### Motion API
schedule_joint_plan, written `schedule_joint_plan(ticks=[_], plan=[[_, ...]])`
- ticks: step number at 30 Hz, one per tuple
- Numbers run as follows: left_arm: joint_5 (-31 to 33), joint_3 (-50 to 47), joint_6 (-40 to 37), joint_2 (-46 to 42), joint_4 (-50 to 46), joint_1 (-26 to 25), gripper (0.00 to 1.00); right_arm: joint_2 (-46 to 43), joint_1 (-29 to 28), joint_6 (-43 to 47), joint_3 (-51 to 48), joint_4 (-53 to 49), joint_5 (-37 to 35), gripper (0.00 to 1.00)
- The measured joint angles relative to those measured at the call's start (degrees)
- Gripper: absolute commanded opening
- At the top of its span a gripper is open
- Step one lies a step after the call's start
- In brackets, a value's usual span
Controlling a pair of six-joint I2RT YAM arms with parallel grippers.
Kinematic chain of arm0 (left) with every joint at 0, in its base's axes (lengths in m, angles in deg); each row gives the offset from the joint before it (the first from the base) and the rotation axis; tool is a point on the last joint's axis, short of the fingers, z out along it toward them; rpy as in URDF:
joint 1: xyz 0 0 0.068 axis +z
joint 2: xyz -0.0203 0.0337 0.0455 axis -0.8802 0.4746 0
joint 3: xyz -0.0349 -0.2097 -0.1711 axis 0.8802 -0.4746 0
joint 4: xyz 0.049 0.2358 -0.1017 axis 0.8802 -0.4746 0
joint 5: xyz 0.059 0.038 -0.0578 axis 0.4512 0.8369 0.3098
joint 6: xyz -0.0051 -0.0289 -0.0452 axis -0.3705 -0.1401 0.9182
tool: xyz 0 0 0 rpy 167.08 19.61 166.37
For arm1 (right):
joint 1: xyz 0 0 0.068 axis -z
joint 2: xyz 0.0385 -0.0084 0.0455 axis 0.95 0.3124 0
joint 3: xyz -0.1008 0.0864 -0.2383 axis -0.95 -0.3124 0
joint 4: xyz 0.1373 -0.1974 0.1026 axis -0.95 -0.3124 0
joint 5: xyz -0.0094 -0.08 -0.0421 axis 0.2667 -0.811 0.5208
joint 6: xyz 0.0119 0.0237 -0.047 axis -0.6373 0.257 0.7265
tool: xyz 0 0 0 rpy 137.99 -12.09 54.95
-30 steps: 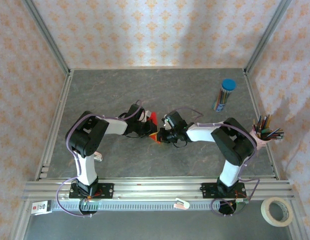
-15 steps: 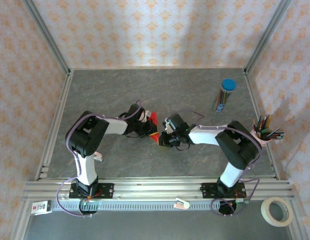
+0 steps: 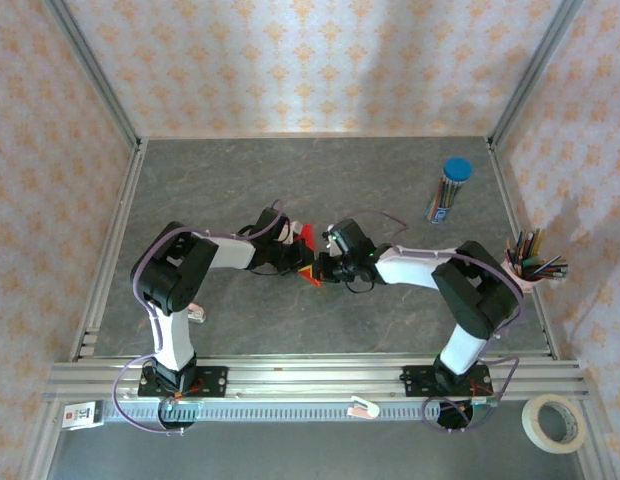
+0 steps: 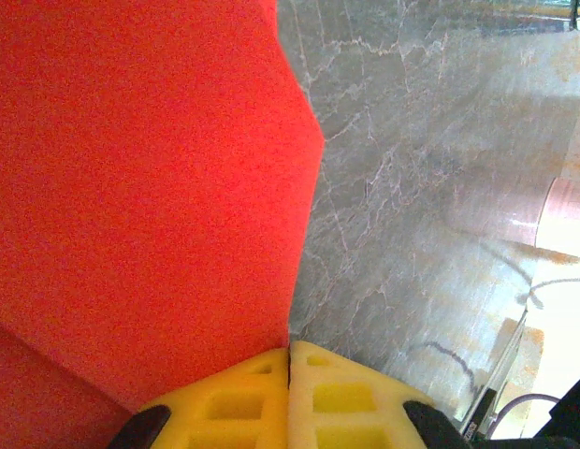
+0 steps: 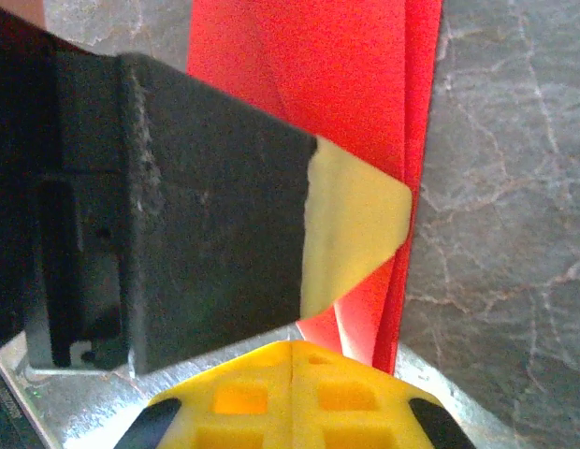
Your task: Fold a paper plane with a square sheet of paper (pick it up from the middle)
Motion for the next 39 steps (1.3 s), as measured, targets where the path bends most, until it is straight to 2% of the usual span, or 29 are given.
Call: schedule_joint_plan(ticks=[26,39], plan=[[0.15,1.92,-0.11,0.11,-2.43,0.00,0.09,3.76,0.24,1.99,0.52,-0.55,-1.86,0.04],[-0.57,5.95,-5.51,2.56,-3.63,5.44,0.11,3.91,0.24,2.45,0.66,-1.25,-2.08,0.04]])
